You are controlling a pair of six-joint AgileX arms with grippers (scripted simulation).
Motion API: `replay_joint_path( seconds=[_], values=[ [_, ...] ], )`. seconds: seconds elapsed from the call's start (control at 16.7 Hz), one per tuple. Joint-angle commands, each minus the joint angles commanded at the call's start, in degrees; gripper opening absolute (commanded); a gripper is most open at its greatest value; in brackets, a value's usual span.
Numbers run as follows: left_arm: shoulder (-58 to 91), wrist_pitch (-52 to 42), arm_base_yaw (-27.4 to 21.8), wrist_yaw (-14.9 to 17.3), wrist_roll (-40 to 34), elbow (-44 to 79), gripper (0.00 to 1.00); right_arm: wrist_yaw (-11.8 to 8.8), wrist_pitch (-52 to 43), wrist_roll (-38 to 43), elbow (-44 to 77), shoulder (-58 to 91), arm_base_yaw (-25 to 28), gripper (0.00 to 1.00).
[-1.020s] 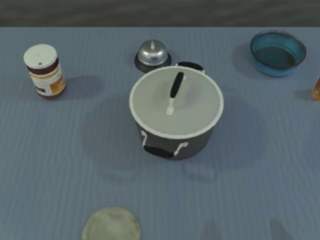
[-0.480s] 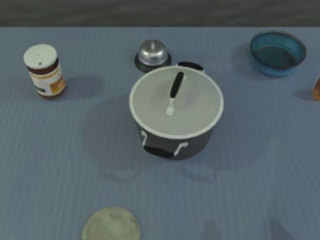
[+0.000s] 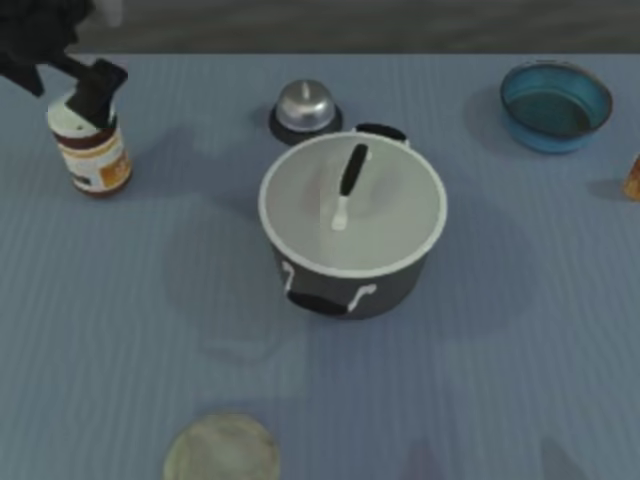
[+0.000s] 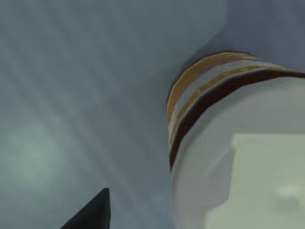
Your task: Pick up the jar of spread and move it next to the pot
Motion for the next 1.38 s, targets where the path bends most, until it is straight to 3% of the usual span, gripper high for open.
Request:
replay_joint_path(
  seconds=[0.54,1.02,1.32,1.38],
  values=[
    [2.4,-1.1,-0.2,0.0,0.0,0.9,1.00,0.0,0.0,0.0,0.0,0.0,0.0,1.00],
    [14.6,-4.9,-0.3,0.1,-0.2,17.2,1.00,0.0,0.0,0.0,0.0,0.0,0.0,1.00],
    [15.5,-5.1,-0.3,0.2,-0.2,18.2,1.00,0.0,0.0,0.0,0.0,0.0,0.0,1.00],
    [15.5,-5.1,-0.3,0.2,-0.2,18.2,0.92,0.0,0.0,0.0,0.0,0.0,0.0,1.00]
  ],
)
